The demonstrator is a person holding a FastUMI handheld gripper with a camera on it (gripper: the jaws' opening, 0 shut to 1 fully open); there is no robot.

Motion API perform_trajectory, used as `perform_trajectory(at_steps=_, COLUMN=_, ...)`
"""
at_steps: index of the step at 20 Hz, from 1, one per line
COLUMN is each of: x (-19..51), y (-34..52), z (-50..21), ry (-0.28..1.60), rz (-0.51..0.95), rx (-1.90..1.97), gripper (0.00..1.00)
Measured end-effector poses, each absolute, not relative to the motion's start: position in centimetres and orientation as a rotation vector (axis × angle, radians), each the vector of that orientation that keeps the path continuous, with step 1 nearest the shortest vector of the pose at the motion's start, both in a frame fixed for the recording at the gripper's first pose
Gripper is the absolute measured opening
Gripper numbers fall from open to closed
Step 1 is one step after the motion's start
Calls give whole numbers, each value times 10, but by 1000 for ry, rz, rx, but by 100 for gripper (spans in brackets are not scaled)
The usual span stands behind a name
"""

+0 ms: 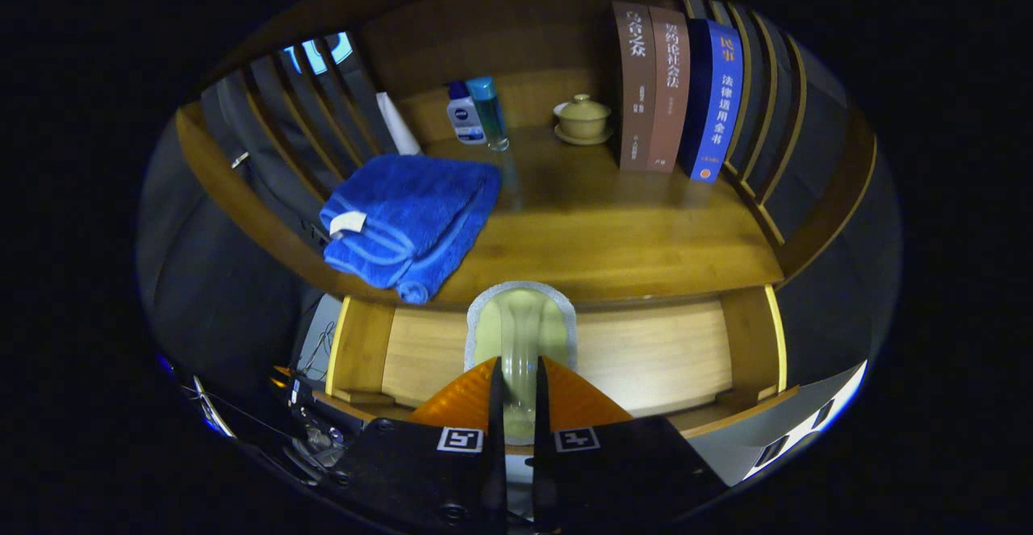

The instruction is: Pull open the drawer, take out the items inside it, and place them on the countertop above the cabinet.

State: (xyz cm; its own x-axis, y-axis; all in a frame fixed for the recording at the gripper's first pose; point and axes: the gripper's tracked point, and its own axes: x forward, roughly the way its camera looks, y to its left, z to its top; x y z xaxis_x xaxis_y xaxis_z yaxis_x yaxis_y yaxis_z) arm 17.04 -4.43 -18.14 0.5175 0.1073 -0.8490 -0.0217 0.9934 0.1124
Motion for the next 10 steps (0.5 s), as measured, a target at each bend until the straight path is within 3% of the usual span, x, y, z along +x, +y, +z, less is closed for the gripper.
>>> perform_trajectory(at_steps=10, x=289, y=-61, z=-216, ry=1103, rz=1, rx=31, gripper=17)
